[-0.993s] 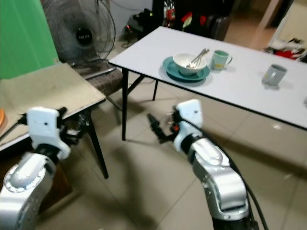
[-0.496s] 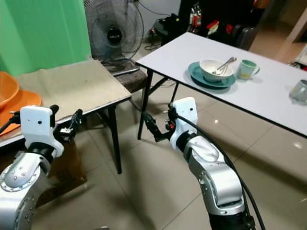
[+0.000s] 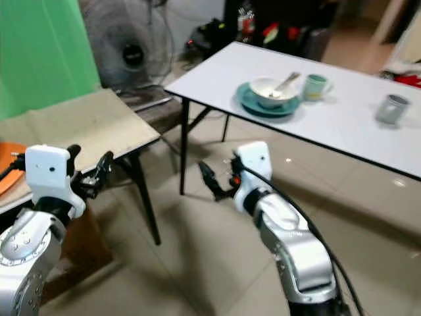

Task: Setting the table

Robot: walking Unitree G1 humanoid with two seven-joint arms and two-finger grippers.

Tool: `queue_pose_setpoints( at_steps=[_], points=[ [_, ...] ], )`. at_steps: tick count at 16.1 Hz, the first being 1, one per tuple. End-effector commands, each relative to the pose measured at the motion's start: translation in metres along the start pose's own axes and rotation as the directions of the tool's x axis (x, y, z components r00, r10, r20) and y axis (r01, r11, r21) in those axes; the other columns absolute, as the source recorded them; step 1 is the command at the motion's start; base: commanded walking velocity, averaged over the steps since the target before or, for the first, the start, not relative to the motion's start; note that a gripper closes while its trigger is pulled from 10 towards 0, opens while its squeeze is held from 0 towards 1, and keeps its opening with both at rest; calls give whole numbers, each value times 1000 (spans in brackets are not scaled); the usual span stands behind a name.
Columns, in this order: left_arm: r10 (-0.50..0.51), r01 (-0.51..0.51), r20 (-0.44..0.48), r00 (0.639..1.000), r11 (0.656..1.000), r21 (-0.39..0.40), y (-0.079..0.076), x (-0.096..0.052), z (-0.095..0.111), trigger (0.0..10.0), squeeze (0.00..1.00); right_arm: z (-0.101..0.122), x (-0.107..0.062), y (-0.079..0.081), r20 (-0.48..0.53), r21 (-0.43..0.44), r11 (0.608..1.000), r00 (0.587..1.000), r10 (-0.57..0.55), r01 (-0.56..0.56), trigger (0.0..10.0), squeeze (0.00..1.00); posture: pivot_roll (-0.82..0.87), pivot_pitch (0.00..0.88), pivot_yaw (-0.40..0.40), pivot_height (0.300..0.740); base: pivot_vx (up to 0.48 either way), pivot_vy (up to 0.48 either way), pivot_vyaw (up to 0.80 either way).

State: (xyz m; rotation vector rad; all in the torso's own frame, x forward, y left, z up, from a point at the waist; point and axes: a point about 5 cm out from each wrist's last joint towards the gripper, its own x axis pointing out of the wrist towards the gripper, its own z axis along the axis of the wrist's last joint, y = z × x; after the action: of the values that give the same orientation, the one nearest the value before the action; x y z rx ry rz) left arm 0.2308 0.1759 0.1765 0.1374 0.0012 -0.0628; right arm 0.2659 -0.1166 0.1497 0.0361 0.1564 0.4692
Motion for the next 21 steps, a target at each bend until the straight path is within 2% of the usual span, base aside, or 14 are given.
queue_pose_setpoints(
  at_steps=[1, 6, 14, 17, 21],
  points=[
    [16, -16, 3, 1000, 1000, 13, 4, -2, 3, 10000, 0, 3, 3, 1, 18, -8, 1000, 1000, -1, 1, 10000, 0, 19, 0, -29, 740, 345, 0, 0],
    [39, -38, -16, 999, 999, 22, 7, -12, 2, 10000, 0, 2, 8, 0, 14, -21, 999, 999, 30, -30, 10000, 0, 37, 0, -35, 740, 359, 0, 800],
    [2, -2, 3, 1000, 998, 66, 9, -7, 14, 10000, 0, -6, 6, 3, -2, -8, 998, 998, 59, -59, 10000, 0, 40, 0, -8, 740, 367, 0, 800],
    [-15, 15, 6, 1000, 997, 78, 9, -5, 16, 10000, 0, -2, 10, 4, 12, -17, 998, 998, 65, -65, 10000, 0, 37, 0, -3, 740, 366, 0, 800],
    [-35, 34, 8, 999, 994, 100, 8, -5, 18, 10000, 0, 3, 11, 0, 36, 15, 998, 998, 59, -59, 10000, 0, 39, 0, 5, 740, 368, 0, 0]
  ],
)
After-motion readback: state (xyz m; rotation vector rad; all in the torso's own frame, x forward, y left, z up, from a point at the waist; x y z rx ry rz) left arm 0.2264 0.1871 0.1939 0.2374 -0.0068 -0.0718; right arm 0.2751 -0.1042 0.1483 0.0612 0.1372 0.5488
